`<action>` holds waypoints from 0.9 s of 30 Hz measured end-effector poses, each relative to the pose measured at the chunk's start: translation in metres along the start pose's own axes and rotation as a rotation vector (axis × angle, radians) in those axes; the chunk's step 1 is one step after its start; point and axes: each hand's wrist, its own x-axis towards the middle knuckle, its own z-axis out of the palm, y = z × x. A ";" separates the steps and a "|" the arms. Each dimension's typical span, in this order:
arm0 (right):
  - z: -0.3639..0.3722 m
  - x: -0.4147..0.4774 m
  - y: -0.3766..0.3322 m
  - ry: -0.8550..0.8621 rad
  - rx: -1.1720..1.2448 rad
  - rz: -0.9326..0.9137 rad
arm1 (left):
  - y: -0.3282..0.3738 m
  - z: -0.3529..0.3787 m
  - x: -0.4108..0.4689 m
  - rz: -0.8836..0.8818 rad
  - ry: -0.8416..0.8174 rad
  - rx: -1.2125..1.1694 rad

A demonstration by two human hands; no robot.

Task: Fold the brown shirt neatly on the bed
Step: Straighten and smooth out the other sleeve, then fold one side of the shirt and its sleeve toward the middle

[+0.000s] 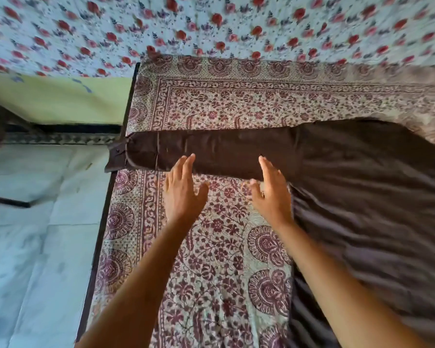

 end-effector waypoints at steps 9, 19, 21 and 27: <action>-0.142 -0.128 0.037 0.126 -0.077 0.080 | 0.117 -0.012 -0.128 0.241 -0.149 0.048; -0.238 -0.176 0.132 0.149 -0.007 0.043 | 0.222 0.038 -0.210 0.187 -0.141 0.127; -0.251 -0.188 0.159 0.113 0.006 0.025 | 0.239 0.055 -0.226 0.132 -0.135 0.136; -0.283 -0.202 0.207 0.069 0.025 -0.027 | 0.287 0.094 -0.260 0.031 -0.113 0.138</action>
